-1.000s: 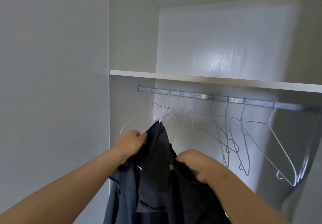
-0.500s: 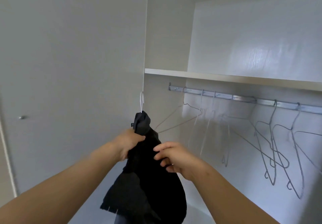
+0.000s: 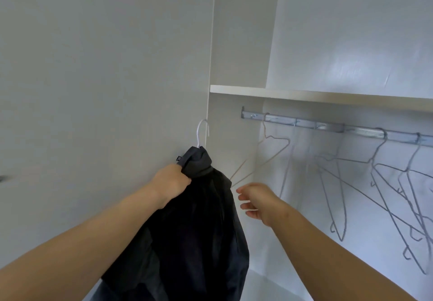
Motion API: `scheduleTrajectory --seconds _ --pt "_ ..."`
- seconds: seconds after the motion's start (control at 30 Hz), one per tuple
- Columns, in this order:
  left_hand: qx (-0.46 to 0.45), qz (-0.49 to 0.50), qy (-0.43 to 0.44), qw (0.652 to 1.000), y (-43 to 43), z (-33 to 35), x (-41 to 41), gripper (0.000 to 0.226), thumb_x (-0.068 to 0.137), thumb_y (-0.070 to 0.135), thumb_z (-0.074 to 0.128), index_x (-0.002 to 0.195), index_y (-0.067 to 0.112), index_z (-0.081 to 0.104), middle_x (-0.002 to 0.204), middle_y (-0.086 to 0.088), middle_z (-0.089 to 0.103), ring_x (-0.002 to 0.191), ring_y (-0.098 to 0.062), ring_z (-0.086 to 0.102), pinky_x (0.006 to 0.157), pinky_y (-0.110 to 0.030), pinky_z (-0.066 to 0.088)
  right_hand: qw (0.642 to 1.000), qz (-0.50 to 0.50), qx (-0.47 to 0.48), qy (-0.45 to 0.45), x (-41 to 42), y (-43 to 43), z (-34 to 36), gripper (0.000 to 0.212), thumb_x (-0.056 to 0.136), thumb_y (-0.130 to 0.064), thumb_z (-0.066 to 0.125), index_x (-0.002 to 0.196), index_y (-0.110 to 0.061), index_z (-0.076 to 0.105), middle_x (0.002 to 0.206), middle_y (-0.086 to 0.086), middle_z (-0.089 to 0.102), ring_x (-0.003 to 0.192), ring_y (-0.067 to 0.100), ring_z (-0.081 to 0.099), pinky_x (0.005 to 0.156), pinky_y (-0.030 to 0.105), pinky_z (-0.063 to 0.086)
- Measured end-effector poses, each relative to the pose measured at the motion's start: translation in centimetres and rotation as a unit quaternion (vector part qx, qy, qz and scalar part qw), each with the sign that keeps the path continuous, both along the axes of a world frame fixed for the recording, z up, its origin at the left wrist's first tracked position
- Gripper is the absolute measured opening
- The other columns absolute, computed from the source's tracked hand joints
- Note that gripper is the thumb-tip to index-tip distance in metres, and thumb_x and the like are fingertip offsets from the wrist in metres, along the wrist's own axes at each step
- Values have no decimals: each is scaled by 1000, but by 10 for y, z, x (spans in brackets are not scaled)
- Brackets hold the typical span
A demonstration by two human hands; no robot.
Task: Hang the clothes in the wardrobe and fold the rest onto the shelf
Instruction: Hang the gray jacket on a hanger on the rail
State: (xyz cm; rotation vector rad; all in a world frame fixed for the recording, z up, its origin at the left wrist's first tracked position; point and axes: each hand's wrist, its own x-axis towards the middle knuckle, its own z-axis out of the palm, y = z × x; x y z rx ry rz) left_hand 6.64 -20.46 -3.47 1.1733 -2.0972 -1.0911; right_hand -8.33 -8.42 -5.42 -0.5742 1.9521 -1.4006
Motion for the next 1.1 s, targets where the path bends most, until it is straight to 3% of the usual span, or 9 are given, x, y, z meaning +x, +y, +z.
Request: scheduleTrajectory --seconds 0.13,0.23,0.37,0.47,0.6,0.7,0.8,0.97,1.1 --pt "20 -17 6 1000 -15 -3 -12 19 87 5 53 104 1 61 97 -19 62 87 -30 58 77 -33 45 999 -36 5 8 -17 -30 -8 6 93 -9 48 98 -8 52 91 8 52 66 14 48 57 25 40" --pt "51 -31 14 998 -25 -7 -16 17 88 5 54 103 4 60 90 -14 60 81 -26 56 74 -29 44 998 -57 10 20 -31 -48 -19 9 93 -6 45 100 -6 52 87 9 50 77 19 47 67 29 39" --pt "86 -37 19 995 -30 -11 -21 25 88 5 55 113 1 59 106 -20 62 94 -31 59 81 -32 46 997 -66 12 44 -50 -63 -36 24 95 -6 42 117 -1 52 121 16 53 101 29 50 86 37 42" --pt "105 -35 22 994 -35 -9 -25 29 88 4 55 116 1 58 110 -21 62 98 -33 60 85 -34 47 996 -64 7 63 -65 -80 -42 31 96 -5 39 123 3 51 133 22 48 118 37 46 101 43 37" --pt "118 -25 41 992 -40 -7 -34 28 87 2 56 115 0 59 108 -22 62 91 -29 59 80 -32 47 998 -12 -20 59 -78 -107 -42 37 93 2 39 127 -4 50 134 12 47 118 23 42 88 30 33" --pt "131 -10 42 990 -40 -6 -40 29 87 2 56 116 1 58 111 -23 62 99 -34 60 87 -36 48 999 28 -28 37 -88 -122 -46 44 94 0 40 136 -9 43 140 11 43 123 23 40 88 27 30" --pt "146 -3 44 988 -40 -6 -43 30 87 3 56 117 1 58 112 -24 62 104 -37 59 94 -42 48 998 49 -26 24 -99 -131 -49 49 96 -5 40 143 -14 34 146 8 37 134 24 32 98 31 30" --pt "164 13 55 985 -37 -8 -39 26 86 0 55 112 2 62 107 -25 64 98 -37 61 88 -40 49 998 60 -2 7 -117 -145 -55 50 98 -11 35 147 -20 27 150 8 29 138 27 26 112 41 21" --pt "178 17 62 982 -36 -8 -37 21 86 0 55 105 5 63 99 -23 65 92 -36 63 83 -37 50 998 60 27 10 -127 -151 -58 42 99 -10 34 140 -1 32 148 16 30 134 32 30 112 43 24"
